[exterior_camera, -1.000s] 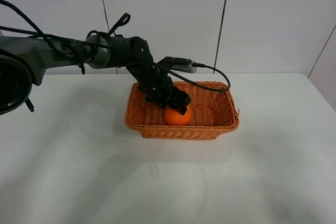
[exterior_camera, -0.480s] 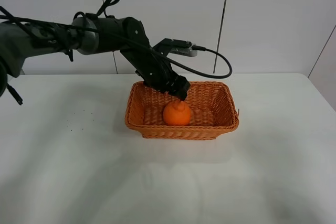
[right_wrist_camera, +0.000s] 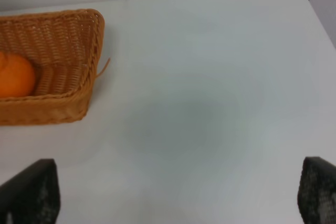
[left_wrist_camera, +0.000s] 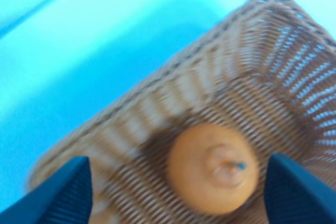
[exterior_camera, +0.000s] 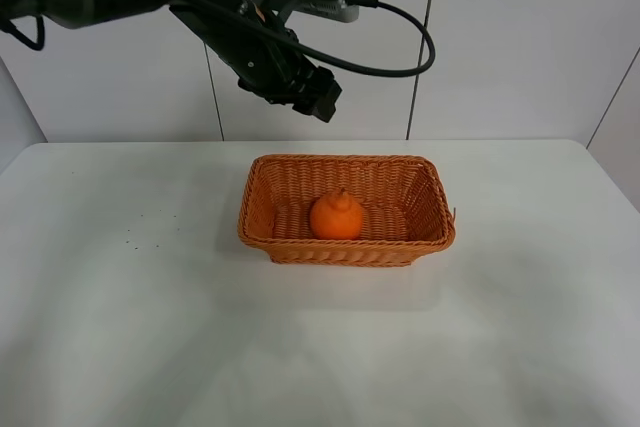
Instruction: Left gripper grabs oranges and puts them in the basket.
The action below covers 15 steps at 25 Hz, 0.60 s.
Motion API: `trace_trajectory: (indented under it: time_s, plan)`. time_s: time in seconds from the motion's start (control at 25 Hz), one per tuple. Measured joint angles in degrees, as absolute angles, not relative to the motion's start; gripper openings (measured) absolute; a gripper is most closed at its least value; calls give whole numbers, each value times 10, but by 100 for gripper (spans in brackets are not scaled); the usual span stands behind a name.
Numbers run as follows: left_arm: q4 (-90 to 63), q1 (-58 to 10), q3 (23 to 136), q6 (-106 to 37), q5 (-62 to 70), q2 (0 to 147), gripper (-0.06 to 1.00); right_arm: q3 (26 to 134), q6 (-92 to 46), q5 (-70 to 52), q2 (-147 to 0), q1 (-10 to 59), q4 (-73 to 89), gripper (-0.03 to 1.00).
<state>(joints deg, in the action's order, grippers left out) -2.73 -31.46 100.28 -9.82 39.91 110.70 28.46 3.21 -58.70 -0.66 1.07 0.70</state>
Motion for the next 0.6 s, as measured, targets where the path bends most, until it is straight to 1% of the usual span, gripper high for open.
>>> trace_trajectory:
  time_s: [0.16, 0.24, 0.4, 0.6]
  plan:
    - [43, -306, 1003, -66, 446, 1079, 78, 285, 32, -587, -7, 11, 7, 69]
    - [59, -289, 1004, -60, 470, 1074, 78, 285, 32, -587, -7, 11, 7, 69]
    - [68, -235, 1004, -58, 503, 1073, 78, 285, 32, -587, -7, 11, 7, 69]
    - [70, -153, 1004, -57, 504, 1073, 78, 285, 32, -587, -7, 11, 7, 69]
